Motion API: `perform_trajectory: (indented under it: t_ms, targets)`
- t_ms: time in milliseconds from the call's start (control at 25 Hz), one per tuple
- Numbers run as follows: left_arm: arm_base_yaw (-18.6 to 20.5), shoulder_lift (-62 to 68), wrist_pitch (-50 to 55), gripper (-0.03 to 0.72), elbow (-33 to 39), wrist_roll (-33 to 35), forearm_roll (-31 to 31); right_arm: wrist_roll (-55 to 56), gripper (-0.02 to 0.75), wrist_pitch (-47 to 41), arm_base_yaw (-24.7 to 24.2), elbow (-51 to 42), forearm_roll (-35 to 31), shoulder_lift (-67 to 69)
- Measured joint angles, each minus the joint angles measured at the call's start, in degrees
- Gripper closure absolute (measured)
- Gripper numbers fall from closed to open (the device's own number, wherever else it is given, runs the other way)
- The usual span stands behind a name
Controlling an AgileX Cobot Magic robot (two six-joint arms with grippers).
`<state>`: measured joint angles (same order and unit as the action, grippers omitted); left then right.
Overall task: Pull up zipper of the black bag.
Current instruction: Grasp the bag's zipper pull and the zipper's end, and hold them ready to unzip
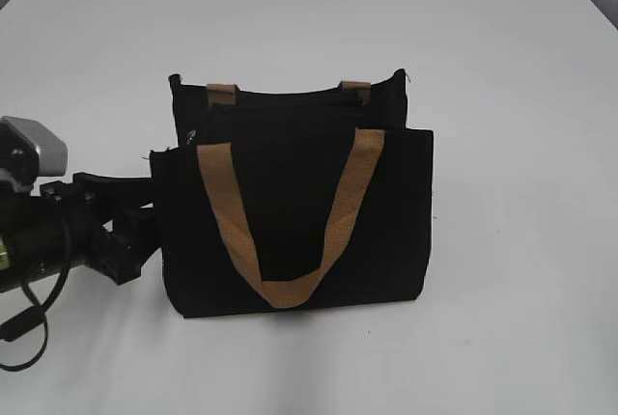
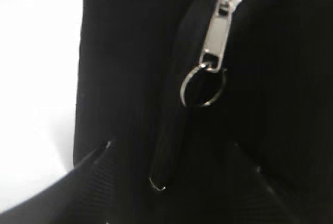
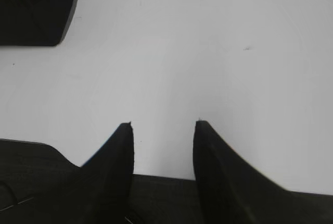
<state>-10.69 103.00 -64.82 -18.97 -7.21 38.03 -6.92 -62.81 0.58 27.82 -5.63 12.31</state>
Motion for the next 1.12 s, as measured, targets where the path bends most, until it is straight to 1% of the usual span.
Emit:
perform_trajectory:
  t_ms: [120,280,360,400,440,600,640,680,760,840,1120]
  targets:
    - [-1.2,1.27,1.42,0.214,-2.02,0.0,-2.25,0.0,0.43,0.0,0.0,0.0,0.0,0.36]
    - [-1.38,3.43,2.48,0.251,-5.34,0.0,-1.57,-0.03,0.43,0.0,0.0,0.0,0.0,0.55]
    - [-1.38,4.77,3.17,0.292,-6.54,0.0,-1.24,-0.33,0.43,0.0,0.0,0.0,0.0,0.6]
    - [-1.38,5.27,3.32,0.321,-6.86,0.0,-1.24,-0.53,0.43,0.0,0.0,0.0,0.0,0.6]
    - [-1.38,5.46,3.4,0.367,-7.0,0.0,-1.3,-0.81,0.43,0.0,0.0,0.0,-0.04,0.6]
    - [-1.38,5.53,3.49,0.606,-7.0,0.0,-1.4,-1.75,0.43,0.06,0.0,0.0,-0.87,0.66]
    - [-1.38,5.53,3.49,0.641,-7.0,-0.05,-1.43,-2.51,0.43,0.12,0.0,0.0,-1.42,0.66]
    - [-1.38,5.44,3.49,0.658,-7.0,-0.33,-1.43,-3.61,0.43,0.12,0.0,0.0,-2.35,0.66]
    - [-1.38,4.9,3.49,0.678,-6.93,-0.74,-1.43,-8.02,0.43,0.23,0.0,0.2,-5.95,1.07]
    - [-1.38,3.22,3.74,0.681,-6.25,-0.87,-1.43,-14.32,0.43,0.77,0.0,0.68,-10.87,2.48]
    - [-1.38,-5.84,7.14,0.683,-1.68,-1.09,-2.03,-44.49,0.43,7.19,0.0,0.96,-34.32,14.32]
